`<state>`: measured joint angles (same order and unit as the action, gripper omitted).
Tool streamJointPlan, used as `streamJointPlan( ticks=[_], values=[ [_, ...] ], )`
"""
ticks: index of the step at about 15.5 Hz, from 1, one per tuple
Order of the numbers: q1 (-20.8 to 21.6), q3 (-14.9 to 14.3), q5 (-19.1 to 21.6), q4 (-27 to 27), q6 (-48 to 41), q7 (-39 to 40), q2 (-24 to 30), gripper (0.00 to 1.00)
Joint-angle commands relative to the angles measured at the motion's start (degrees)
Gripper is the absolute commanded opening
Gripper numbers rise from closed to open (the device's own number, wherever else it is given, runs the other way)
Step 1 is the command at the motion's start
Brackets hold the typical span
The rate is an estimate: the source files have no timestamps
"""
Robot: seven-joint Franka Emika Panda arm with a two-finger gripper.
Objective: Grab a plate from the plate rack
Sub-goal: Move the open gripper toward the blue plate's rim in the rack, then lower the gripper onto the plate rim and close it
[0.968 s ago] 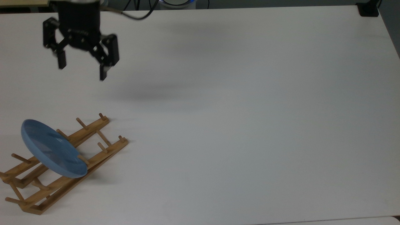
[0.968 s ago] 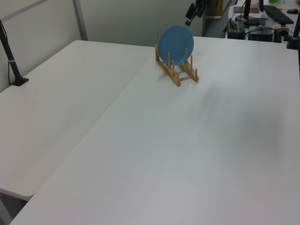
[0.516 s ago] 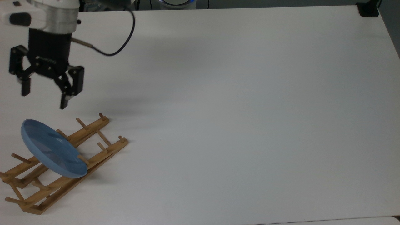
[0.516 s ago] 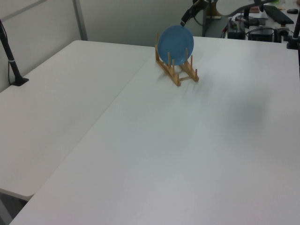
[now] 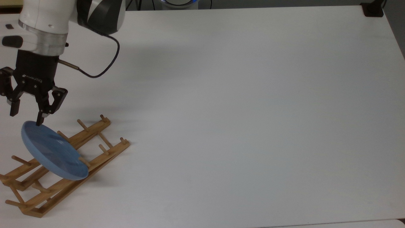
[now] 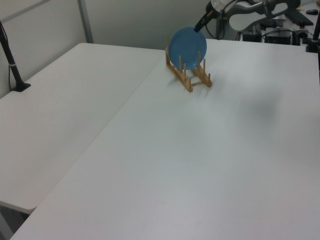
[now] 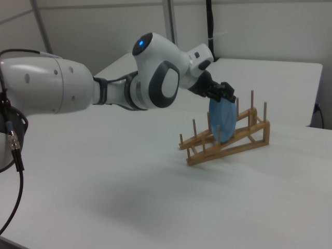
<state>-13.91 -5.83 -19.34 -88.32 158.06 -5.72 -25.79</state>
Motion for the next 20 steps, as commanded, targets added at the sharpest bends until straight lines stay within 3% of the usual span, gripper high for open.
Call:
streamJointPlan(
  ticks=[1,3,9,15,20],
  values=[
    [0.37,-1.29,-2.54,0.86,2.33,0.79,-1.89,0.6],
    [0.2,-1.29,-2.63,1.74,2.87,0.79,-3.03,0.6],
    [-0.41,-1.29,-2.63,2.88,2.95,0.88,-3.74,0.13],
    [-1.38,-1.38,-2.63,2.89,4.01,2.98,-3.04,0.0],
    [-1.82,-1.38,-2.02,2.89,3.83,3.26,0.03,0.0]
  ],
)
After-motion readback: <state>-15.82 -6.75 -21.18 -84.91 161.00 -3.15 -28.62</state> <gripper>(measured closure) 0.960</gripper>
